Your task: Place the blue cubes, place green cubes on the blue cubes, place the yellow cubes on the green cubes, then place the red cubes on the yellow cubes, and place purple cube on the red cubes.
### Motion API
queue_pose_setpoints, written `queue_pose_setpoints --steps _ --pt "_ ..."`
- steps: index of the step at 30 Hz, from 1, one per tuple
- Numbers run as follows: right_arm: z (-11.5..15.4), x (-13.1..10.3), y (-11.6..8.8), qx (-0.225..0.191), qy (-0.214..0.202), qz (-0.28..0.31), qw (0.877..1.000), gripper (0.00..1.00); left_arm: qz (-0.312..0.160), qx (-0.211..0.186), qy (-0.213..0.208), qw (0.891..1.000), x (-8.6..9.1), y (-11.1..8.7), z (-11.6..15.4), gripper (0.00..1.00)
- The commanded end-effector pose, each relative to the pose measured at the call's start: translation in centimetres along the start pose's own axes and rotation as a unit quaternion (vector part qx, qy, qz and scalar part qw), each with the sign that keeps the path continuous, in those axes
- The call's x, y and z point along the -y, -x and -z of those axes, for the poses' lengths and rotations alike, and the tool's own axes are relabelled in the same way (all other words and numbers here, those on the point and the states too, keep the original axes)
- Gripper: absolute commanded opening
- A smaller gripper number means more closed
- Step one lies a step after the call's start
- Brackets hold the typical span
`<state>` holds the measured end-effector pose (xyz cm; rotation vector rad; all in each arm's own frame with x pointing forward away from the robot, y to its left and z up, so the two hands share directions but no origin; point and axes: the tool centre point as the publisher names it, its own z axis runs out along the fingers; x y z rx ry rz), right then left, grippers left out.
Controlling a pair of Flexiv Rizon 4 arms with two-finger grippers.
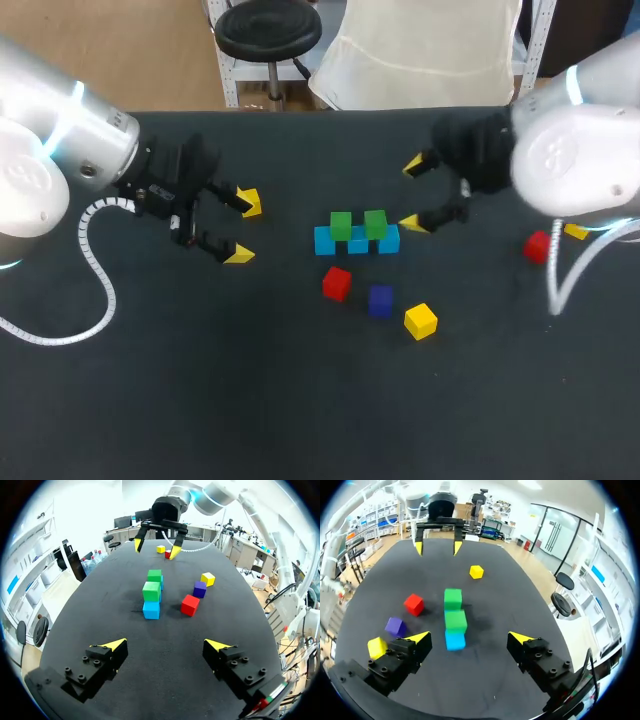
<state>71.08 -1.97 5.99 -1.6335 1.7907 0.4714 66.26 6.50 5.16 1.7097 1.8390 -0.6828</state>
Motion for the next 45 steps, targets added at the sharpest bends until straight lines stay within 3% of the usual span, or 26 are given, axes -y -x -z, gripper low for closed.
queue_pose_setpoints --steps 1,10,20,31,45 --pt "5.0 -0.5 -1.5 0.009 0.026 0.024 0.999 1.00 -0.002 0.002 0.001 1.000 0.1 -0.2 0.0 1.00" --pt "7.8 -4.2 -4.2 0.011 0.117 0.139 0.983 1.00 -0.002 0.002 0.001 1.000 0.1 -0.2 0.0 1.00" --pt "6.1 -9.5 -4.9 0.003 0.168 0.209 0.963 1.00 -0.002 0.002 0.001 1.000 0.1 -0.2 0.0 1.00" --pt "3.1 -13.3 -4.7 0.024 0.212 0.231 0.949 1.00 -0.002 0.002 0.001 1.000 0.1 -0.2 0.0 1.00" --pt "0.9 -14.8 -4.5 0.019 0.234 0.233 0.944 1.00 -0.002 0.002 0.001 1.000 0.1 -0.2 0.0 1.00"
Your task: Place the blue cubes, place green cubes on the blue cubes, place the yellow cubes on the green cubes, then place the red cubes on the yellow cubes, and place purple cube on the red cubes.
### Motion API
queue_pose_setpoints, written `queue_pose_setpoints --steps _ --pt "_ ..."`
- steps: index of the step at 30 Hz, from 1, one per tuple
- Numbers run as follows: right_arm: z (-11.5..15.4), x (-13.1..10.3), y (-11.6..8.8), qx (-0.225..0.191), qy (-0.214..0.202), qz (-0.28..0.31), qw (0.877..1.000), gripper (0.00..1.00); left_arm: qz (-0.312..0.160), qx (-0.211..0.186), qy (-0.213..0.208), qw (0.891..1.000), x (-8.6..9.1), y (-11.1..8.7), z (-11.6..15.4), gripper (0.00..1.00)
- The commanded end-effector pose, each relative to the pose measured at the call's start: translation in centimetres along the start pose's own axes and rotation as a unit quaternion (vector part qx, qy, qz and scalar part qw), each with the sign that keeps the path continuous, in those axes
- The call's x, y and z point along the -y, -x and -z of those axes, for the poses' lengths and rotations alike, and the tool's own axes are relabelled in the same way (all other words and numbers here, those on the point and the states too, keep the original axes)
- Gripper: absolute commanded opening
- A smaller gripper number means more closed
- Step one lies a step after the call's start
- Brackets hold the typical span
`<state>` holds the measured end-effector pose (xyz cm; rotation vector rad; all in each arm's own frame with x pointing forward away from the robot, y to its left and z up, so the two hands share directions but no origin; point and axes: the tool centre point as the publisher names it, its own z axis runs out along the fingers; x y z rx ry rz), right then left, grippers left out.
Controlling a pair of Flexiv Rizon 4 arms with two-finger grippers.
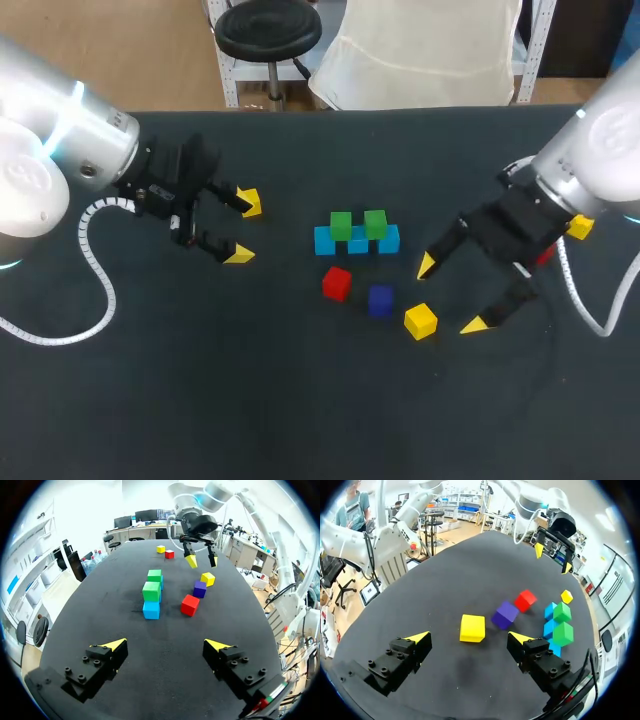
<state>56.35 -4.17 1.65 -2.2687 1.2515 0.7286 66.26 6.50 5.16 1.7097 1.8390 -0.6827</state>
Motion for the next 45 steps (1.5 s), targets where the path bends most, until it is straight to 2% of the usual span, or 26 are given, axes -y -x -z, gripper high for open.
queue_pose_setpoints --steps 1,19,23,25,27,29,37,40,41,42,45 --pt "-0.9 0.2 0.0 0.000 0.005 0.000 1.000 1.00 -0.002 0.002 0.001 1.000 0.1 -0.2 0.0 1.00" --pt "-2.7 0.2 0.2 -0.013 0.017 -0.008 1.000 0.99 -0.002 0.002 0.001 1.000 0.1 -0.2 0.0 1.00" --pt "-2.8 0.2 0.2 -0.017 0.018 -0.011 1.000 0.87 -0.002 0.002 0.001 1.000 0.1 -0.2 0.0 1.00" --pt "-2.8 0.1 0.2 -0.019 0.020 -0.014 1.000 0.75 -0.002 0.002 0.001 1.000 0.1 -0.2 0.0 1.00" --pt "-2.8 0.1 0.1 -0.019 0.021 -0.016 0.999 0.57 -0.002 0.002 0.001 1.000 0.1 -0.2 0.0 1.00" --pt "-2.9 0.0 0.1 -0.020 0.023 -0.017 0.999 0.50 -0.002 0.002 0.001 1.000 0.1 -0.2 0.0 1.00" --pt "-2.8 -0.2 0.2 -0.021 0.027 -0.018 0.999 0.33 -0.002 0.002 0.001 1.000 0.1 -0.2 0.0 1.00" --pt "-2.5 -0.3 0.2 -0.022 0.025 -0.022 0.999 0.08 -0.002 0.002 0.001 1.000 0.1 -0.2 0.0 1.00" --pt "-2.4 -0.3 0.2 -0.023 0.023 -0.026 0.999 0.03 -0.002 0.002 0.001 1.000 0.1 -0.2 0.0 1.00" --pt "-2.2 -0.2 0.2 -0.022 0.021 -0.034 0.999 0.00 -0.002 0.002 0.001 1.000 0.1 -0.2 0.0 1.00" --pt "-1.4 0.2 0.2 -0.035 0.010 -0.046 0.998 0.00 -0.002 0.002 0.001 1.000 0.1 -0.2 0.0 1.00"
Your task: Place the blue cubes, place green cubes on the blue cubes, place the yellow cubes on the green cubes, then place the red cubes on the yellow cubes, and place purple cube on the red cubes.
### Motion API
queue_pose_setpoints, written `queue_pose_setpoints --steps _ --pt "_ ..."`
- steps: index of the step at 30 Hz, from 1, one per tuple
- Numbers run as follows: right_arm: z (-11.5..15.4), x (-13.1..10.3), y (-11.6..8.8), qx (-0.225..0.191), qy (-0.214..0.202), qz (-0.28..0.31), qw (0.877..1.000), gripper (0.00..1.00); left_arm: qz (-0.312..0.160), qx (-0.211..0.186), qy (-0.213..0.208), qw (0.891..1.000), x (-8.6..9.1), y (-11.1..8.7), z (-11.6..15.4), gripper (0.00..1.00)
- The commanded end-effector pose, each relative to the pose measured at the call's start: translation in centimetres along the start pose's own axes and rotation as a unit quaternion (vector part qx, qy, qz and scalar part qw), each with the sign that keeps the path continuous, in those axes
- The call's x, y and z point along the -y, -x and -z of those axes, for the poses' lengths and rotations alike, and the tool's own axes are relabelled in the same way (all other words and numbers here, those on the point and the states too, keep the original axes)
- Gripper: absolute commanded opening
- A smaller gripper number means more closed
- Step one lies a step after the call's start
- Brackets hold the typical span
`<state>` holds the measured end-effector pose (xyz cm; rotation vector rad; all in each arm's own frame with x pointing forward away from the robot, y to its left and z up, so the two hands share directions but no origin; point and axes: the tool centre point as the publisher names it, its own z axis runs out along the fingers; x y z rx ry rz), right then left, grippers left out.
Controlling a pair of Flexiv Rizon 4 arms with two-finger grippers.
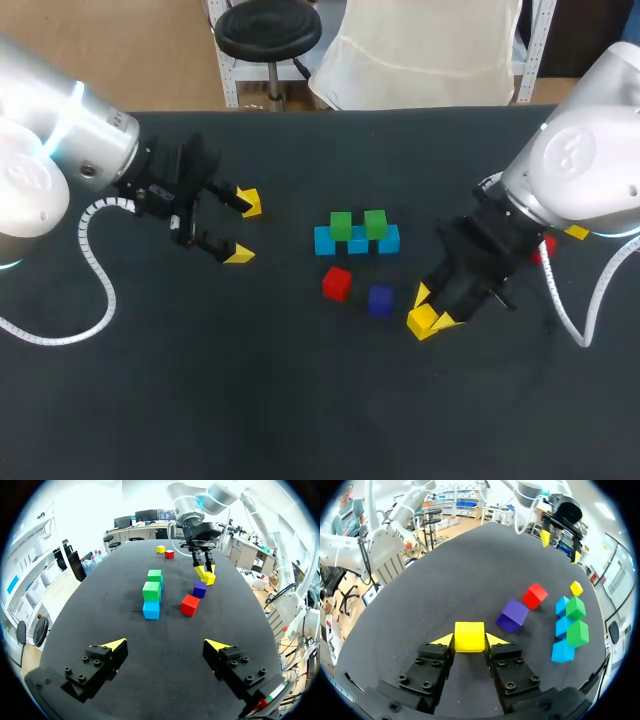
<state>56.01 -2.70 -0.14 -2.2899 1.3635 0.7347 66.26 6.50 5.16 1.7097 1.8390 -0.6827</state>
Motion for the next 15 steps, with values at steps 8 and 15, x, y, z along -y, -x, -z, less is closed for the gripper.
queue_pose_setpoints --steps 8,15 --pt "4.5 3.2 -0.4 -0.037 -0.085 -0.114 0.989 0.00 -0.002 0.002 0.001 1.000 0.1 -0.2 0.0 1.00" --pt "6.6 6.9 1.0 -0.055 -0.151 -0.164 0.973 0.00 -0.002 0.002 0.001 1.000 0.1 -0.2 0.0 1.00"
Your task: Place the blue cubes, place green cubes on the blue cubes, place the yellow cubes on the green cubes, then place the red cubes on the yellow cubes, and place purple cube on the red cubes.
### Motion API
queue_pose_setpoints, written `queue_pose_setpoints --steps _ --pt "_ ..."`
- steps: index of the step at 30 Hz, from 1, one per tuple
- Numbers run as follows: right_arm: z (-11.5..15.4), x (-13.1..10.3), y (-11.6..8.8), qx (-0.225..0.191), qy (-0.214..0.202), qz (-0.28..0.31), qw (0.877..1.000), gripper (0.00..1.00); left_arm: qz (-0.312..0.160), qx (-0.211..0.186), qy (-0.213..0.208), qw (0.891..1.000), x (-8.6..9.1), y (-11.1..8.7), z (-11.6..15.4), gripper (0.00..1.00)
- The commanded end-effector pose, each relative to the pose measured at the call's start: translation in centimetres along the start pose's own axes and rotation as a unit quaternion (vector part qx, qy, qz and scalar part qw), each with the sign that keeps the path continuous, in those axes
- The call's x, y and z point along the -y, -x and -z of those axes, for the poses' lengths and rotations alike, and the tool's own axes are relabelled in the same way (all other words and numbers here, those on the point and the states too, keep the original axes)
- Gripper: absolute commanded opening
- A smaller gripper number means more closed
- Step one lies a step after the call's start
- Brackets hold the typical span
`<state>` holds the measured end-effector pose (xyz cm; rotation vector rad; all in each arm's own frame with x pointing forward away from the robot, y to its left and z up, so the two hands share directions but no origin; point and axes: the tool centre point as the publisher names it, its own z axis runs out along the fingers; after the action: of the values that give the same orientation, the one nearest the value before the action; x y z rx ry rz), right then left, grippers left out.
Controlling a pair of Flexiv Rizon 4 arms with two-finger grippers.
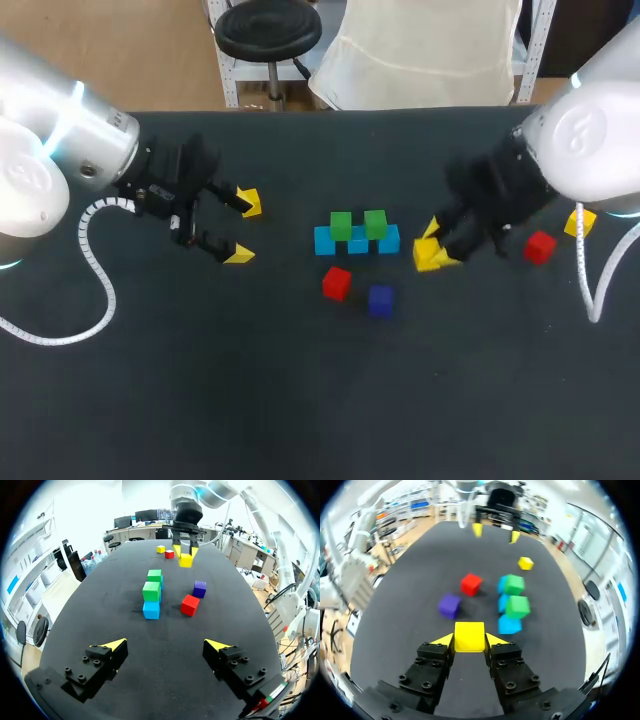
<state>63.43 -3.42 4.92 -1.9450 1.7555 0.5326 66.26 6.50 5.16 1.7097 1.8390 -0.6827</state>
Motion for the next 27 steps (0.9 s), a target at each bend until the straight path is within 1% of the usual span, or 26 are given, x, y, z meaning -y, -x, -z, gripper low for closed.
queue_pose_setpoints --steps 1,2,4,8,11,13,19,27 --pt "0.6 0.6 1.9 -0.017 -0.029 -0.014 0.999 0.00 -0.002 0.002 0.001 1.000 0.1 -0.2 0.0 1.00" --pt "0.8 1.0 2.4 -0.012 -0.030 -0.013 0.999 0.00 -0.002 0.002 0.001 1.000 0.1 -0.2 0.0 1.00" --pt "1.1 1.8 3.4 -0.017 -0.037 -0.009 0.999 0.00 -0.002 0.002 0.001 1.000 0.1 -0.2 0.0 1.00" --pt "1.4 2.7 5.2 -0.015 -0.039 0.003 0.999 0.00 -0.002 0.002 0.001 1.000 0.1 -0.2 0.0 1.00" --pt "1.1 3.3 6.0 -0.011 -0.031 0.003 0.999 0.00 -0.002 0.002 0.001 1.000 0.1 -0.2 0.0 1.00" --pt "0.8 3.7 6.3 -0.009 -0.020 -0.004 1.000 0.00 -0.002 0.002 0.001 1.000 0.1 -0.2 0.0 1.00" --pt "-0.4 4.7 6.9 0.001 -0.014 -0.029 0.999 0.00 -0.002 0.002 0.001 1.000 0.1 -0.2 0.0 1.00" --pt "-2.2 5.9 7.4 -0.001 -0.021 -0.042 0.999 0.00 -0.002 0.002 0.001 1.000 0.1 -0.2 0.0 1.00"
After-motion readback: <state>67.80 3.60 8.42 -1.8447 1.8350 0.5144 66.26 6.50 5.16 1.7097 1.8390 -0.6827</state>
